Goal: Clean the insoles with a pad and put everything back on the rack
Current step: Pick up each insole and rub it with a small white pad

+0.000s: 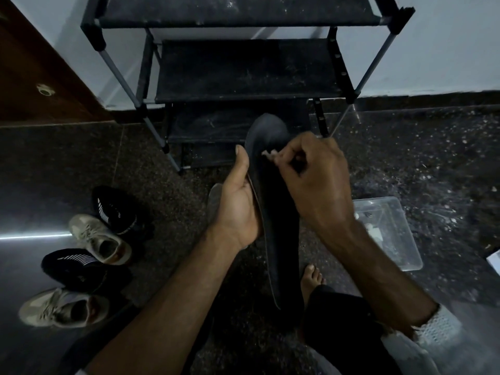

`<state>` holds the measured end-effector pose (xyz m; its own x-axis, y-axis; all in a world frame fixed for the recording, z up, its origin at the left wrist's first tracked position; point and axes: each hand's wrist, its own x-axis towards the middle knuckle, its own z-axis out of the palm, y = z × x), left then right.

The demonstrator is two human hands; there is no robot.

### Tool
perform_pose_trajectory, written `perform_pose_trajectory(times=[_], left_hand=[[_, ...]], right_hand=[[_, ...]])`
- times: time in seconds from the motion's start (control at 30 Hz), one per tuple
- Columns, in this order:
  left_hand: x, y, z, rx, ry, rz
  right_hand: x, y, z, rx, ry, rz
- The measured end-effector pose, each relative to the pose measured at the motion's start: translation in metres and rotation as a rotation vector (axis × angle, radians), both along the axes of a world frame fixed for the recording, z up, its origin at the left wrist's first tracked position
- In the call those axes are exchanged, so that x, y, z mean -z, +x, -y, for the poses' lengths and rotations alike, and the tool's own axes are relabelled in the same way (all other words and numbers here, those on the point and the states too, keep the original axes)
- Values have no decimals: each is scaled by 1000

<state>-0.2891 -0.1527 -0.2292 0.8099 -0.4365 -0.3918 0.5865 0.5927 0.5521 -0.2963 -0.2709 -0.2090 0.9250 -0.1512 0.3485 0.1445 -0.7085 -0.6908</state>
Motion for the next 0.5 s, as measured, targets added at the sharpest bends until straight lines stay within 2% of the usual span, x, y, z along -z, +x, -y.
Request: perform_pose_trajectory(times=[0.17, 0.37, 0.5], left_hand=[[1, 3, -2, -40, 13, 28], [3, -3, 4, 15, 18, 11], [6, -1, 3, 21, 11, 37]], right_hand=[[-7, -10, -18, -144, 88, -52], [-1, 5, 11, 24, 46, -2], [-4, -4, -5, -71, 94, -24]])
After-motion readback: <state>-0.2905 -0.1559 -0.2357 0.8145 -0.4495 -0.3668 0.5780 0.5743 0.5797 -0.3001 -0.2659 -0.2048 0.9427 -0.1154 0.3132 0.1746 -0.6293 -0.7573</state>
